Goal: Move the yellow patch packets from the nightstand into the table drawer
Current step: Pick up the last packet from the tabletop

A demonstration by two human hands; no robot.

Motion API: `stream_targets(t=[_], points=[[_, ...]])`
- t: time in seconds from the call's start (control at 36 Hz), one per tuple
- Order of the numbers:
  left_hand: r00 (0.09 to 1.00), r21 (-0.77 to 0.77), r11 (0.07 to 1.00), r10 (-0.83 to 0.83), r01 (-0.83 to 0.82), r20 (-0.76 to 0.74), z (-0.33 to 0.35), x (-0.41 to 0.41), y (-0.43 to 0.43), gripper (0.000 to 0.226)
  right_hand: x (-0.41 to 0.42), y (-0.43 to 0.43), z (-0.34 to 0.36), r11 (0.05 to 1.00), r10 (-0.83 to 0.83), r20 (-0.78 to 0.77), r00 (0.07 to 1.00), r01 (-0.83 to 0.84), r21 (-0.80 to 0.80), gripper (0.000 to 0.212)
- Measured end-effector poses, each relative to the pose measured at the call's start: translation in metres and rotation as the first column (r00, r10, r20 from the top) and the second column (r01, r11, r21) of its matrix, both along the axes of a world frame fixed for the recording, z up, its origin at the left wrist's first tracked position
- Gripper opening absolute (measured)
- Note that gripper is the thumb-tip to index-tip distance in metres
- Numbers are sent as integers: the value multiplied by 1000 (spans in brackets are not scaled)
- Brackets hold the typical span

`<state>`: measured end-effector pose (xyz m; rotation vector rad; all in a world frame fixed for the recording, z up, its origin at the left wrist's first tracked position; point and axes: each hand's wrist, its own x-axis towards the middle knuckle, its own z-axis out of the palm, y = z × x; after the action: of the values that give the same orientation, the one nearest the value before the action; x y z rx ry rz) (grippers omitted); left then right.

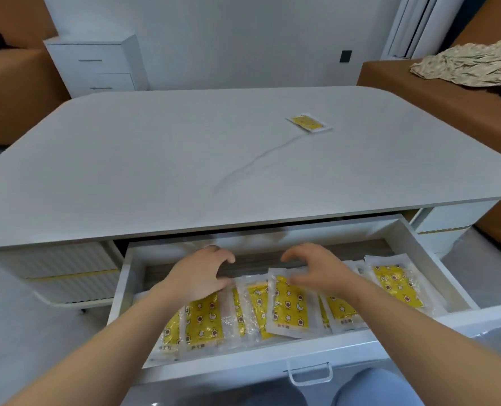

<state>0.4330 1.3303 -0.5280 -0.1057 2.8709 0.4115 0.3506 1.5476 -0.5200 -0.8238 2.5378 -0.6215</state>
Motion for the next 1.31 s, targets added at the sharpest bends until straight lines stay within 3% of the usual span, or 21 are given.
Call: stream_targets(t=[0.11,0.19,0.28,0.39,0.47,0.56,0.61,0.69,0.83,0.94,1.06,1.19,1.31], points=[[980,95,993,-48,67,-193,32,-14,14,21,-4,-4,22,960,-142,-42,989,128,-251,10],[933,166,982,-24,89,-359,57,-31,21,17,-14,-13,38,892,-297,-114,948,232,-389,10],[883,262,964,91,37,-461,67,-58,21,18,-33,-23,48,859,-401,-199,894,292,-420,19],[861,400,915,241,-49,-447,65,-104,18,20,-76,-34,48,853,-460,-161,873,384,-355,30],[856,499,859,343,-118,-387,59,-143,14,23,-112,-36,48,740,-598,-9,802,547,-391,32],[830,529,820,441,-218,-341,52,-184,6,28,-148,-39,44,684,-675,9,738,631,-366,34],[820,480,836,458,-266,-343,49,-212,0,30,-174,-46,40,693,-690,-53,722,636,-339,34],[810,394,866,455,-307,-369,47,-251,-6,33,-215,-60,36,735,-678,-270,684,635,-238,36],[802,290,892,442,-346,-402,37,-289,-11,33,-284,-85,34,826,-520,-495,696,558,-84,49],[789,305,887,452,-348,-415,34,-303,-14,31,-326,-94,31,824,-501,-488,714,566,-17,56],[790,343,873,469,-347,-395,33,-308,-16,30,-340,-96,32,828,-506,-457,732,560,-21,43],[789,409,845,496,-344,-362,36,-307,-18,29,-320,-95,34,850,-468,-503,727,525,-33,35],[841,542,802,458,-251,-288,43,-300,-19,25,-279,-82,34,877,-439,-517,735,476,-68,31]])
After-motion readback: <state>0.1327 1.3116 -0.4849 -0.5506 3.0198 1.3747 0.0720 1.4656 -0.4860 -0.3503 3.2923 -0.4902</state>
